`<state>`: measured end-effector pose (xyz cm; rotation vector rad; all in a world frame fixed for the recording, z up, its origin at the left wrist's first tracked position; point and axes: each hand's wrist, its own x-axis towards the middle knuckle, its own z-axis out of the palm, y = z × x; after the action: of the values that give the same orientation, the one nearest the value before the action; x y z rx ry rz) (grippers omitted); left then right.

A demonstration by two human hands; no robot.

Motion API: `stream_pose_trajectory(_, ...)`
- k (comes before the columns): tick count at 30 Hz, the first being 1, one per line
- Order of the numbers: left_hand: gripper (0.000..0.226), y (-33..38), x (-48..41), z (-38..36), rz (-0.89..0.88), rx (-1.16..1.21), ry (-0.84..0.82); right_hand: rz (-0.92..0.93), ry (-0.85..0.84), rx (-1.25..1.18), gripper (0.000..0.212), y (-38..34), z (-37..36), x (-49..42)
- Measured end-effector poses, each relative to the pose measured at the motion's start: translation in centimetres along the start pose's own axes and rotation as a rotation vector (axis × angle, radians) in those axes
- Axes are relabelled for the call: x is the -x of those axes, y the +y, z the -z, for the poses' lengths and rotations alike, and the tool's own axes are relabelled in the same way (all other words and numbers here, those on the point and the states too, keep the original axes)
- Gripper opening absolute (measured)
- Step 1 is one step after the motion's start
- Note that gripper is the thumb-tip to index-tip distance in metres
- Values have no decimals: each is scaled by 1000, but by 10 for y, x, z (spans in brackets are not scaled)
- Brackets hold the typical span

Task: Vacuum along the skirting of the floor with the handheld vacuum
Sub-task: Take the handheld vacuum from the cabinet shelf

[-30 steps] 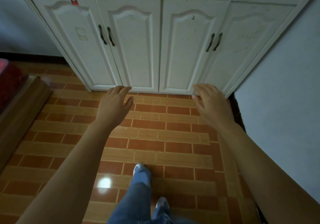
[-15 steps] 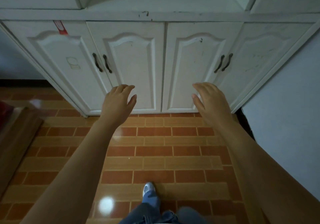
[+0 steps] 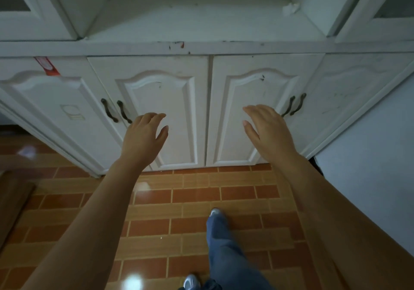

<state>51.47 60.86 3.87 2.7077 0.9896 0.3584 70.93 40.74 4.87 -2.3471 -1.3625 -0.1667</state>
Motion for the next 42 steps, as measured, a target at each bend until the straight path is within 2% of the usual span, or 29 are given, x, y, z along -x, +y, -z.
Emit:
stream_pose_trajectory(11, 42, 29, -111, -29, 73, 2, 11, 66, -64, -15, 44, 72, -23, -117)
stream_pose_trajectory(20, 43, 42, -152, -29, 74, 24, 106, 150, 20, -72, 40, 88, -23, -164)
stream_pose_trajectory(27, 38, 53, -184, 11, 7, 61, 361, 217, 164, -99, 46, 85, -2, -200)
stream_pose_trajectory(34, 40, 58, -225, 51, -48, -31, 431, 257, 233, -45, 51, 71, 28, -243)
stream_pose_trajectory(42, 41, 77, -271, 116, -114, -52, 552, 322, 413, -17, 52, 45, 92, -286)
